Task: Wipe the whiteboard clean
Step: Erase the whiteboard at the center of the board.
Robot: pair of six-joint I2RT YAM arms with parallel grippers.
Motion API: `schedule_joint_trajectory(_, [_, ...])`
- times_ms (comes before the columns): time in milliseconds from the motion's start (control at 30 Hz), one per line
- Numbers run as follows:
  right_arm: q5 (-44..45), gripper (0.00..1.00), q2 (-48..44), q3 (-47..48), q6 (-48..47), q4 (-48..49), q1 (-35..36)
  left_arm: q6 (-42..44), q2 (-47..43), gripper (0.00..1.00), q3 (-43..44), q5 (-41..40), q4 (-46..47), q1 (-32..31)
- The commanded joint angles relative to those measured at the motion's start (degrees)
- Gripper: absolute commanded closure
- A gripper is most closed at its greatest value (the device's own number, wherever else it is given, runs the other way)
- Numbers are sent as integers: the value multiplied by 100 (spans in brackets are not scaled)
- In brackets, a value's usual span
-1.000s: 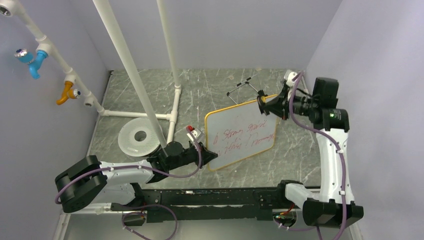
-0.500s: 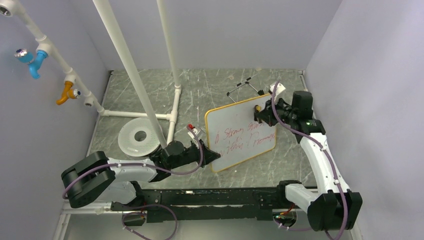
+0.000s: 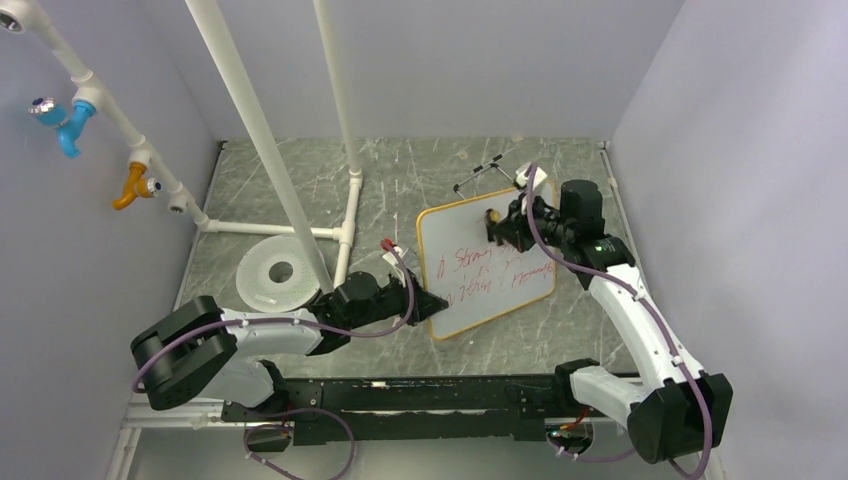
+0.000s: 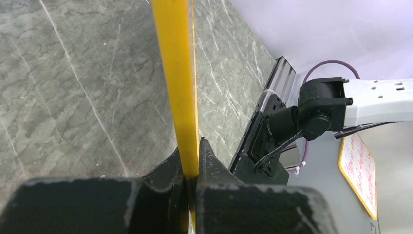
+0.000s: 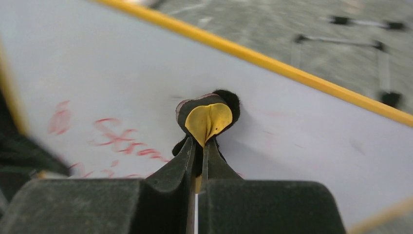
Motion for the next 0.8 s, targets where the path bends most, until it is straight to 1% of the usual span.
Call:
schedule_joint_trajectory(0, [2469, 100, -104, -26, 575, 650, -436, 396, -124, 100, 271, 246, 479, -70])
schedule_joint_trajectory(67, [2711, 100, -33, -49, 567, 706, -455, 440, -136, 100, 292, 263, 412, -68])
schedule_joint_trajectory(100, [2651, 100, 51, 5, 553, 655, -447, 457, -142, 100, 309, 283, 378, -68])
schedule_joint_trajectory(167, [2082, 100, 309, 198, 498, 486, -381, 515, -141, 100, 331, 319, 339, -69])
schedule_joint_trajectory(233, [1534, 100, 534, 390, 371, 330, -136, 554, -147, 100, 356, 327, 261, -68])
schedule_joint_trajectory(400, [213, 100, 543, 635, -196, 185, 951, 611, -90, 100, 409, 317, 192, -69])
schedule_joint_trajectory(500, [-504, 100, 729, 966, -713, -381, 1430, 609, -30, 100, 461, 330, 184, -68])
schedule_joint_trajectory(600, [-525, 100, 769, 799, -909, -405, 1612, 612, -51, 100, 461, 282, 192, -71])
schedule_joint_trajectory(700, [245, 100, 596, 428, -856, -138, 1536, 621, -145, 100, 371, 139, 237, -73])
schedule_joint_trajectory(767, [729, 100, 437, 222, -630, 106, 1191, 644, -206, 100, 320, 62, 231, -68])
